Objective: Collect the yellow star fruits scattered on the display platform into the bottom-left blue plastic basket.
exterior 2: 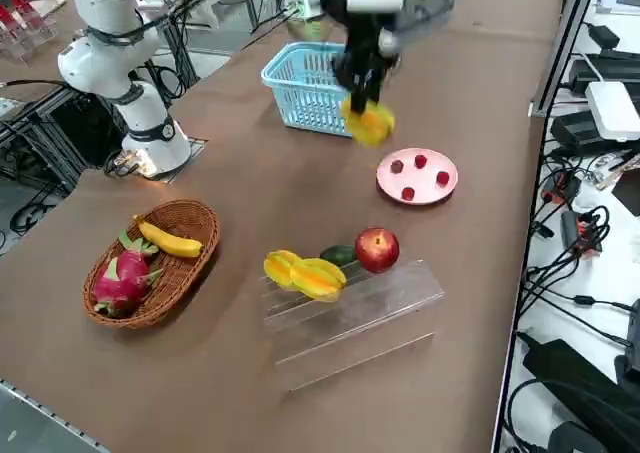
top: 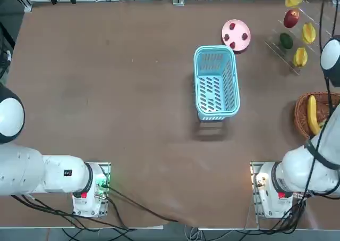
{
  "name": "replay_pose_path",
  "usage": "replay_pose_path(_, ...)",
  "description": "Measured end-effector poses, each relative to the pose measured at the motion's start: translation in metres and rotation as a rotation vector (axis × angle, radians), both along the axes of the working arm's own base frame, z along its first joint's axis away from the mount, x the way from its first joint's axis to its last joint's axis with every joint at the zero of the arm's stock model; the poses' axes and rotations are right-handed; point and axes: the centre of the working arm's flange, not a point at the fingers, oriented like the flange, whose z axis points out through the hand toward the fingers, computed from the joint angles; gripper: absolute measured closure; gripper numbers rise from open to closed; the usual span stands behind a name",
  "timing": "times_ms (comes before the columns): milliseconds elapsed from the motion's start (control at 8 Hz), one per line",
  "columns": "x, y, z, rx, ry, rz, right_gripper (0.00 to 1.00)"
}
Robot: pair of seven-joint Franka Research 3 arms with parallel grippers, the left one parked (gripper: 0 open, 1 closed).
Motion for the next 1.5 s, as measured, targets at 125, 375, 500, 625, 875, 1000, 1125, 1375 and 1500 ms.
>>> replay_pose_path(125, -0.009, 0.058, 0.006, 0.003, 0.023, -0.043, 0.78)
replay_pose_path(375, -0.044, 0.179, 0.001, 0.001, 0.074, -0.044, 0.78)
replay_pose_path(500, -0.065, 0.221, -0.006, 0.020, 0.084, -0.055, 0.78)
replay_pose_path(625, -0.088, 0.248, -0.014, 0.040, 0.069, -0.064, 0.78)
replay_pose_path(875, -0.149, 0.284, -0.041, 0.054, 0.031, -0.057, 0.78)
replay_pose_path(1000, -0.182, 0.299, -0.065, 0.052, 0.021, -0.050, 0.78)
replay_pose_path(1125, -0.212, 0.313, -0.094, 0.041, 0.026, -0.034, 0.79)
replay_pose_path(1375, -0.248, 0.325, -0.142, 0.008, 0.066, -0.003, 0.62)
replay_pose_path(1500, -0.253, 0.324, -0.150, -0.001, 0.078, -0.001, 0.45)
